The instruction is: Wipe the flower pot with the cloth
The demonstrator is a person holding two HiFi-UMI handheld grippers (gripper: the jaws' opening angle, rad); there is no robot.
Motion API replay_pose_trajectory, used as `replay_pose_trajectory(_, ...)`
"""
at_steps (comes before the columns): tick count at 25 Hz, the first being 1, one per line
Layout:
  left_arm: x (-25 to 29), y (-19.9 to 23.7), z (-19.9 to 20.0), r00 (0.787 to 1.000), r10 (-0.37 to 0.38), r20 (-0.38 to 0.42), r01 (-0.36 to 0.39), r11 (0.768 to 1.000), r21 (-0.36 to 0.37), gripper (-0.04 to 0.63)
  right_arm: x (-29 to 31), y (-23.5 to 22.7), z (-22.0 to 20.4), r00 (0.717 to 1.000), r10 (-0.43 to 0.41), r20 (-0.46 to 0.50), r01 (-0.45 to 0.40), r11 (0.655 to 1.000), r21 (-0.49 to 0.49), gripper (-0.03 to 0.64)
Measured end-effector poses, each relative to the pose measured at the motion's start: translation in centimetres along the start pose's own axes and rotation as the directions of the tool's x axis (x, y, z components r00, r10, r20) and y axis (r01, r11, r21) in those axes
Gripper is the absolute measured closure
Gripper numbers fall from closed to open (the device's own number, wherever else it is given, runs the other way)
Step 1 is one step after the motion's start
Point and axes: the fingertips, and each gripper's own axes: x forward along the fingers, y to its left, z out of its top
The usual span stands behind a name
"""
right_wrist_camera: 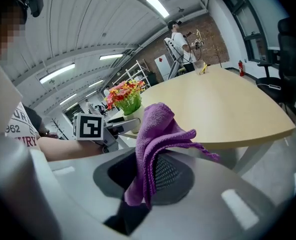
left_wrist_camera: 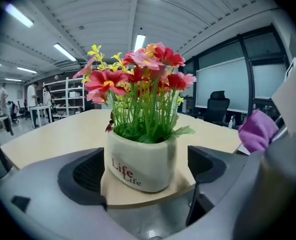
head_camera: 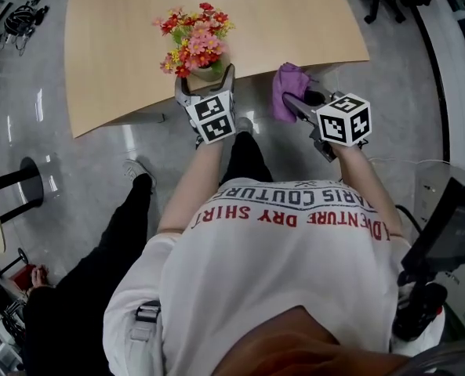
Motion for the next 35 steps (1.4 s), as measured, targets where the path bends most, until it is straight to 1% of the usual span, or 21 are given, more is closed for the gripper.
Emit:
replay_pose_trajectory(3,0.7,0.6,0.9,0.998,0.062,0.028,-0.062,0.998,-0.006,0.089,-0.2,-0.1,0.0,1.000,-0.005,0.003,0.005,1.000,0.002,0.561)
replay_pose_trajectory(8,1.8,0.8,0.9,0.995,0.097,0.012,-0.097,0.995,0.003,0.091,-0.1,-0.5,-0.2,1.000,-0.007,0.005,0.007,1.000,0.007,0.561)
replay_pose_trajectory(12,1.5,0.8,0.9,0.995,0.102,0.022,-0.102,0.995,0.005,0.092,-0.2,-0.7,0.1,1.000,-0.004,0.005,0.004,1.000,0.007,0.561)
replay_pose_trajectory(15,1.4,0.8,1.0,0.996,0.083,0.024,-0.084,0.996,0.011,0.092,0.1,-0.4,0.4,1.000,0.006,0.006,-0.006,1.000,0.005,0.561)
replay_pose_trajectory(17,1.1,0.9,1.1,0.998,0.052,0.024,-0.053,0.998,0.024,0.094,0.5,0.1,0.7,1.000,0.020,0.005,-0.020,1.000,0.001,0.561)
replay_pose_trajectory(21,0.5,1.1,1.2,0.999,-0.039,0.019,0.038,0.997,0.061,0.097,1.8,1.2,1.7,0.998,0.059,0.011,-0.059,0.998,0.007,0.561)
replay_pose_trajectory(23,0.8,0.6,1.1,0.995,-0.094,0.018,0.093,0.992,0.083,0.097,2.5,1.0,2.5,0.997,0.080,0.023,-0.080,0.997,0.014,0.561)
replay_pose_trajectory(25,1.1,0.1,0.8,0.988,-0.154,0.017,0.152,0.982,0.110,0.098,3.4,0.8,3.2,0.994,0.106,0.035,-0.106,0.994,0.018,0.561)
replay_pose_trajectory(27,1.0,-0.1,0.6,0.976,-0.217,0.014,0.213,0.967,0.140,0.098,4.3,0.8,4.0,0.990,0.133,0.045,-0.134,0.991,0.023,0.561)
replay_pose_trajectory(29,0.9,-0.2,0.4,0.959,-0.282,0.009,0.277,0.946,0.169,0.098,5.2,1.1,4.8,0.986,0.158,0.057,-0.160,0.987,0.031,0.561)
replay_pose_trajectory(32,2.2,-0.2,-0.3,0.927,-0.374,-0.012,0.369,0.906,0.207,0.098,7.2,0.4,5.9,0.981,0.182,0.072,-0.185,0.982,0.040,0.561)
replay_pose_trajectory(35,3.6,0.4,-0.4,0.894,-0.446,-0.038,0.442,0.866,0.233,0.098,9.6,-0.2,7.2,0.977,0.201,0.070,-0.204,0.978,0.035,0.561)
